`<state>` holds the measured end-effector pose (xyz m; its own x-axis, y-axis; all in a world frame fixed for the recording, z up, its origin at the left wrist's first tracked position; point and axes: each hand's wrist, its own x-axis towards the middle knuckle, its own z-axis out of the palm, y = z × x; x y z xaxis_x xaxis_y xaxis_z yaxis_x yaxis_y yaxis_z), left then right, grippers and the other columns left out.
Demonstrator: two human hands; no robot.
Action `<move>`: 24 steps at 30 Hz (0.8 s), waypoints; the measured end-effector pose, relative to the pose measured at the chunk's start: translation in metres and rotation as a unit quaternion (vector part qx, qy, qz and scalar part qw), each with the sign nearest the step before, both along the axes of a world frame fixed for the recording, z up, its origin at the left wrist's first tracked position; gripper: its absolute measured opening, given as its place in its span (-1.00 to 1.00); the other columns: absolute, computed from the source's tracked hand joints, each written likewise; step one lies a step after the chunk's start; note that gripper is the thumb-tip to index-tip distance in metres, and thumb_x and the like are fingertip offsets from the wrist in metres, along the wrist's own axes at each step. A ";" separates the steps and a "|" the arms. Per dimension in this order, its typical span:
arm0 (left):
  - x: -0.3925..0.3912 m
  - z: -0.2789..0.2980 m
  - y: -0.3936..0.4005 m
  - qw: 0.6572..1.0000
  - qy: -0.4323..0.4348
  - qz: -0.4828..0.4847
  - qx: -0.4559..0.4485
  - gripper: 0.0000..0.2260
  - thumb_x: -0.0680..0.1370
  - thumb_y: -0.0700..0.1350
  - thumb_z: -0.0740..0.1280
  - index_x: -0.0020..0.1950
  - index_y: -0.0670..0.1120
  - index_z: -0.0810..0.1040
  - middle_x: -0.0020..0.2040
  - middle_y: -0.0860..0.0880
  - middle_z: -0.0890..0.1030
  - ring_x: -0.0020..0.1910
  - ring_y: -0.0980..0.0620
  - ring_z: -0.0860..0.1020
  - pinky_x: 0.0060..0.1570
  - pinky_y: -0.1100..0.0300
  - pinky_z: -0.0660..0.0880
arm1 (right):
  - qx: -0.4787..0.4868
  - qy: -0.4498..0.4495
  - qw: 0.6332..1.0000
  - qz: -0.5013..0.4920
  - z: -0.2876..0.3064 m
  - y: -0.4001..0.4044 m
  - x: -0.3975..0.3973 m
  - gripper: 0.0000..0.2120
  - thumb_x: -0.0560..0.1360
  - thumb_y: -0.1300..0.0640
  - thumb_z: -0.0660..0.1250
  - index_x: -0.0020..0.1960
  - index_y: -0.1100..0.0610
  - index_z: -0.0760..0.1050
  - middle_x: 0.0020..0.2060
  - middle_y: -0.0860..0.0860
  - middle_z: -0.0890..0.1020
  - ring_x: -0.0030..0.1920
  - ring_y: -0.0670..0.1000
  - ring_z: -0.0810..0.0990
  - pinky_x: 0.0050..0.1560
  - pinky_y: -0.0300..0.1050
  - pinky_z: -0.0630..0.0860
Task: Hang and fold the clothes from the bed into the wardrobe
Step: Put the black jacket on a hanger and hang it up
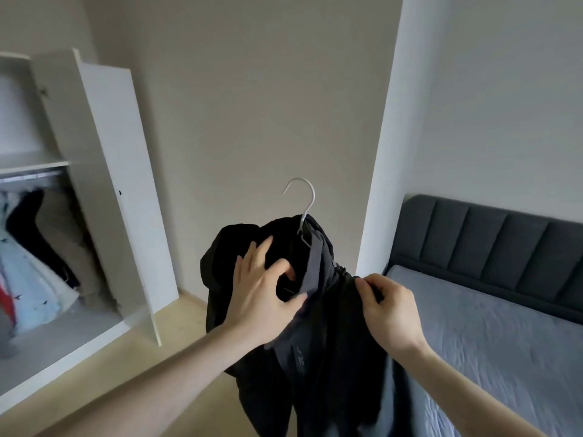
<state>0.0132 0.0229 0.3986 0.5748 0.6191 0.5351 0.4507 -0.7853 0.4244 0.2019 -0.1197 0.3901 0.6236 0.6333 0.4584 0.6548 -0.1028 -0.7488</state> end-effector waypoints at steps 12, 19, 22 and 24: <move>-0.122 -0.010 0.171 0.983 -0.098 0.118 -0.104 -0.76 0.55 -0.07 0.48 -0.09 0.05 0.39 -0.29 0.11 0.56 -0.37 0.11 0.54 -0.34 0.34 0.46 | -0.049 0.068 0.988 0.128 -0.010 0.138 -0.104 -0.67 0.64 0.07 0.30 -0.28 0.15 0.52 -0.46 0.01 0.49 -0.40 -0.08 0.39 -0.37 -0.19 0.31; -0.241 -0.019 0.263 0.983 -0.034 0.129 -0.126 -0.75 0.58 -0.12 0.39 -0.13 0.07 0.32 -0.41 0.09 0.46 -0.43 0.08 0.38 -0.34 0.19 0.37 | -0.070 0.097 0.978 0.168 -0.029 0.255 -0.201 -0.69 0.63 0.07 0.32 -0.25 0.18 0.54 -0.37 0.15 0.54 -0.40 -0.04 0.40 -0.40 -0.22 0.30; -0.288 -0.027 0.297 0.980 -0.040 0.173 -0.094 -0.79 0.53 -0.27 0.31 -0.16 0.04 0.42 -0.31 0.07 0.54 -0.32 0.02 0.52 -0.26 0.02 0.55 | -0.067 0.113 0.972 0.196 -0.037 0.305 -0.249 -0.66 0.64 0.05 0.30 -0.24 0.21 0.53 -0.43 0.12 0.48 -0.41 -0.06 0.38 -0.42 -0.21 0.29; -0.312 -0.031 0.316 0.976 -0.060 0.195 -0.081 -0.74 0.52 -0.32 0.29 -0.18 0.06 0.53 -0.21 0.14 0.58 -0.24 0.09 0.56 -0.18 0.02 0.58 | -0.067 0.122 0.968 0.209 -0.041 0.333 -0.278 -0.64 0.64 0.05 0.29 -0.24 0.24 0.49 -0.46 0.04 0.40 -0.42 -0.07 0.34 -0.42 -0.19 0.27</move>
